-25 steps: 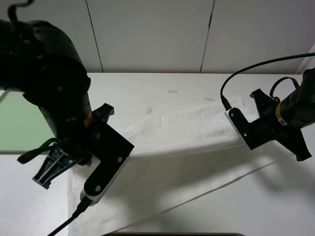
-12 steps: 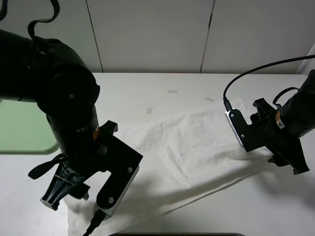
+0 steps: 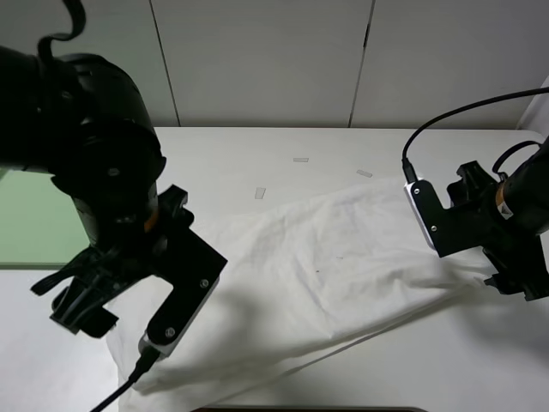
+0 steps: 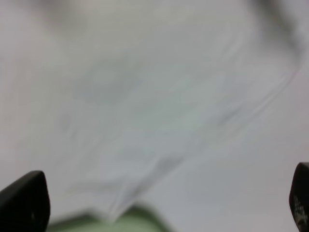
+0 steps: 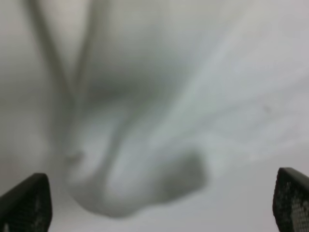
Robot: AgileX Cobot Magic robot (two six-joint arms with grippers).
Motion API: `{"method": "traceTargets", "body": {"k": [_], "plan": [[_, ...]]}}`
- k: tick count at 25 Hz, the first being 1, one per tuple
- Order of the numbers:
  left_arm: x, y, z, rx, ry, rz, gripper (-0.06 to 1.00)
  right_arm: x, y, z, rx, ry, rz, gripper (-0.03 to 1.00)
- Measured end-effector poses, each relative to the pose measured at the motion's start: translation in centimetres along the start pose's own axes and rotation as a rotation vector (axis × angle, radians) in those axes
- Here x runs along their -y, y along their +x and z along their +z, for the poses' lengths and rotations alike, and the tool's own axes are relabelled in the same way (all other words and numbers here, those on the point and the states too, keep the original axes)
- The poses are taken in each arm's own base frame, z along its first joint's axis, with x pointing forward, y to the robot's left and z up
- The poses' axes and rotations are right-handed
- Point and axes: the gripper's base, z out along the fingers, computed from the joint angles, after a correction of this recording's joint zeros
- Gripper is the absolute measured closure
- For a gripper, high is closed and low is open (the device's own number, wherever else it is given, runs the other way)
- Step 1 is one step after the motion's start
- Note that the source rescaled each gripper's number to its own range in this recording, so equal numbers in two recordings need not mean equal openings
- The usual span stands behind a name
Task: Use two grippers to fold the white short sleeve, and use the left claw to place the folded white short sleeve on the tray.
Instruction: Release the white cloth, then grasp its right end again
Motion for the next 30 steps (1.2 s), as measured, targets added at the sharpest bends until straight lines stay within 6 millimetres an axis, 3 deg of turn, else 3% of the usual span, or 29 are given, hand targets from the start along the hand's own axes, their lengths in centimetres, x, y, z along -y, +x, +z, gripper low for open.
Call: {"method": "traceTargets", "body": {"k": [5,7,9,12,14,16,18,19,23,26,29,30], "plan": [[-1.2,2.1,-2.0,-0.177,-0.188,-0.058,-0.05,0.4,0.8,-2.1,-0.019,0.109,0.055,-0.03],[-1.5,2.8,-3.2,-0.199,-0.268,-0.111,-0.05,0.5,1.4,-3.6,-0.029,0.183,0.078,-0.03],[-1.5,3.0,-3.7,-0.205,-0.302,-0.146,-0.05,0.5,1.5,-3.8,-0.031,0.195,0.081,-0.03],[-1.4,3.8,-5.4,-0.189,-0.397,-0.255,-0.05,0.4,2.4,-6.5,-0.032,0.321,0.129,-0.03],[-1.0,4.5,-7.5,-0.111,-0.488,-0.434,-0.05,0.2,2.7,-7.5,-0.025,0.369,0.154,-0.03],[-0.2,5.2,-10.2,0.059,-0.598,-0.660,-0.05,-0.3,3.4,-10.4,0.025,0.521,0.230,-0.03],[0.5,5.7,-11.6,0.153,-0.649,-0.743,-0.05,-0.6,3.6,-12.2,0.085,0.620,0.297,-0.03],[0.5,5.7,-11.6,0.153,-0.649,-0.743,-0.05,-1.1,3.8,-13.9,0.153,0.719,0.366,-0.03],[2.2,6.9,-14.0,0.292,-0.732,-0.813,-0.05,-2.0,3.9,-17.1,0.356,0.900,0.534,-0.03],[4.7,8.5,-16.9,0.485,-0.829,-0.869,-0.05,-2.4,4.0,-18.0,0.437,0.941,0.608,-0.03],[5.8,9.0,-17.8,0.567,-0.850,-0.896,-0.05,-3.1,4.1,-19.2,0.543,0.979,0.706,-0.03],[6.2,9.3,-18.0,0.588,-0.856,-0.903,-0.05,-4.3,4.3,-20.5,0.680,1.004,0.840,-0.03]]}}
